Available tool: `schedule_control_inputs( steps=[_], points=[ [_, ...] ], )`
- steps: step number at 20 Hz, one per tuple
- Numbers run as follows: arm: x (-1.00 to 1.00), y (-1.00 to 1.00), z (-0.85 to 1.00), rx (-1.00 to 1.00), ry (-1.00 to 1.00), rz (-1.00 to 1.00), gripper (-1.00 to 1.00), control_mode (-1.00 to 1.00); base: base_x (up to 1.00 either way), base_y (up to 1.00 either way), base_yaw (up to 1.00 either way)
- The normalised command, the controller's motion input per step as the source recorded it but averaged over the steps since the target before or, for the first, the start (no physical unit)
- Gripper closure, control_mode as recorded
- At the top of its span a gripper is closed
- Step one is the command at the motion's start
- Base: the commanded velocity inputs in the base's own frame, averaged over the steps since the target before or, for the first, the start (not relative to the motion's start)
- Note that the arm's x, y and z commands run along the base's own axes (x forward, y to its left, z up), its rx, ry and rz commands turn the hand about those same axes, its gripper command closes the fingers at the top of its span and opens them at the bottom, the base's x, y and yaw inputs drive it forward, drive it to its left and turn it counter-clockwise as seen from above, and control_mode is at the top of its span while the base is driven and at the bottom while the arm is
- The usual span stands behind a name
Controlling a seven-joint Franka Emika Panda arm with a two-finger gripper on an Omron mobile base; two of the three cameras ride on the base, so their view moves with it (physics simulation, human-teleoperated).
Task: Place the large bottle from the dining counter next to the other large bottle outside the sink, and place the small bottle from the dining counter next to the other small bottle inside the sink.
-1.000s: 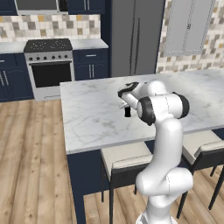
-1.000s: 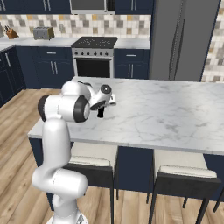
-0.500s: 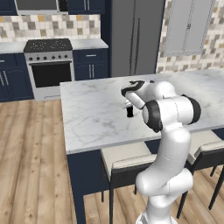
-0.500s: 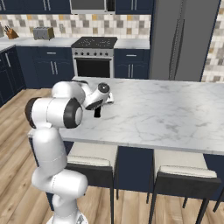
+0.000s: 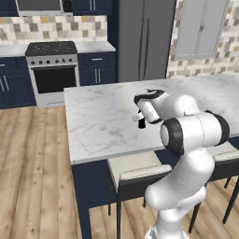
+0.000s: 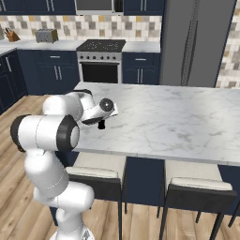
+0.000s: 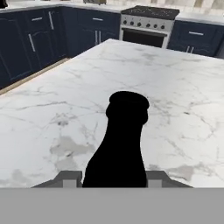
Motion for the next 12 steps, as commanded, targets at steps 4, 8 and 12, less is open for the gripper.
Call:
schedule_control_inputs(
  steps=[4,8,12],
  points=[
    [-0.42,0.00,0.22,0.00,-0.15,0.01,1.00,-1.00,0.00,0.00,0.00],
    [-0.41,0.00,0.26,0.00,-0.14,0.00,1.00,-1.00,0.00,0.00,0.00],
    [-0.49,0.00,0.39,0.01,-0.13,0.01,1.00,-1.00,0.00,0.00,0.00]
  ],
)
